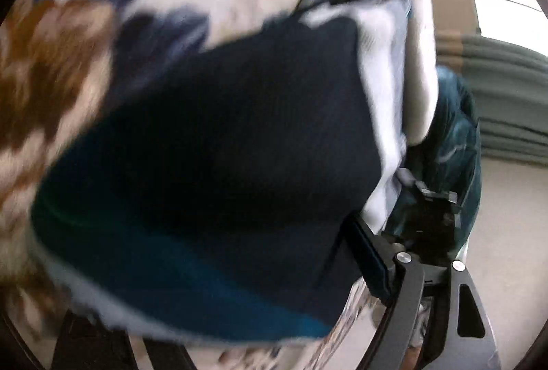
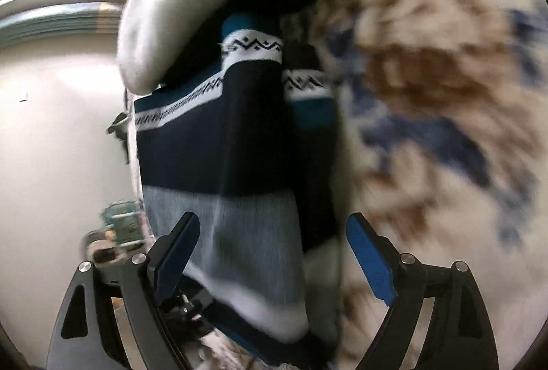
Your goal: Fold small clothes
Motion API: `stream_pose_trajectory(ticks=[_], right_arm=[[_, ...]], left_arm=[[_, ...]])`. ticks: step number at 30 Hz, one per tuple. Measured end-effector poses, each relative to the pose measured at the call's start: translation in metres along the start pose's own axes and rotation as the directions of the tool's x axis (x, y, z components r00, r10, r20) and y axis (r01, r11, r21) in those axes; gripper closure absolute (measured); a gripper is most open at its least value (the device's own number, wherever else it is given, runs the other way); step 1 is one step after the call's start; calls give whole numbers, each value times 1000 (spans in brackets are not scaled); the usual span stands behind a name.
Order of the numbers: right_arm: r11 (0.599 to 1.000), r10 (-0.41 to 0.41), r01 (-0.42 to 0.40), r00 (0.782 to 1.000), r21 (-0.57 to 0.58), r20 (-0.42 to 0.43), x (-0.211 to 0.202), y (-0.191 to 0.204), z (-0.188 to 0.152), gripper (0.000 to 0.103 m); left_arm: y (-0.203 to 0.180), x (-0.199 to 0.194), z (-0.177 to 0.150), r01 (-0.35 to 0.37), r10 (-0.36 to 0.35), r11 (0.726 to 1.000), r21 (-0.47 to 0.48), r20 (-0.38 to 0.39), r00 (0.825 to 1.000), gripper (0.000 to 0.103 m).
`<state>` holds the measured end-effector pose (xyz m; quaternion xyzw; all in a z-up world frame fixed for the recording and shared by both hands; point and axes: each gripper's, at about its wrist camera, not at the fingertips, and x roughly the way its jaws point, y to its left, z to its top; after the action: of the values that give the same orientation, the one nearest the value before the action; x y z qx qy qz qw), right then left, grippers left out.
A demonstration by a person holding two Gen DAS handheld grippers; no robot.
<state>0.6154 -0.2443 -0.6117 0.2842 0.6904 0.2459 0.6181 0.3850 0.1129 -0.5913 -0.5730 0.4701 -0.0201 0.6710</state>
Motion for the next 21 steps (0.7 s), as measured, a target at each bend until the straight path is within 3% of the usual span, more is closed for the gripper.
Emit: stream_pose_trajectory(ticks=[1,2,3,4,5,6,7,8,13,16,19,21], right_arm=[[1000,3,-3,1000,6,-7,9,-1,8,14],[1000,13,-13,1000,15,-19,20,-3,17,14],[999,36,-36,999,26,-23,29,-2,22,13],[998,47,-47,999,31,-8,33,0,24,14],[999,47,-48,998,19,30,37,6,24,21],[1000,17,-17,998,-16,57,41,16,23,33],[999,-14,16,998,-31,68,45,22,21,53],[1000,-12,12,996,-10,84,45,23,18,61],[993,49,-68,982,100,182,18,23,-20,71],[991,6,-37,973,128,231,-4,34,-78,72],[968,0,-63,968,241,251,-14,30,-144,72],[960,-30,-43,966,278,255,-14,36,-190,72]], left_arm=[[-2,-2,-1,1,-1,1000,6,32,999,53],[-5,-3,-1,2,-4,1000,24,67,998,66],[-7,-7,1,6,-10,999,44,91,996,72],[-9,-7,2,4,-9,999,54,100,995,74],[-10,-8,3,8,-15,998,61,107,994,74],[-11,-10,4,12,-19,998,67,108,994,75],[-13,-9,5,12,-20,997,73,105,994,75],[-14,-14,8,13,-21,996,85,94,995,76],[-27,-46,24,32,-35,987,159,16,999,77],[-41,-65,33,33,-21,974,222,-57,998,78],[-44,-78,46,9,32,956,292,-138,990,77],[-34,-68,56,-65,139,936,346,-191,972,74]])
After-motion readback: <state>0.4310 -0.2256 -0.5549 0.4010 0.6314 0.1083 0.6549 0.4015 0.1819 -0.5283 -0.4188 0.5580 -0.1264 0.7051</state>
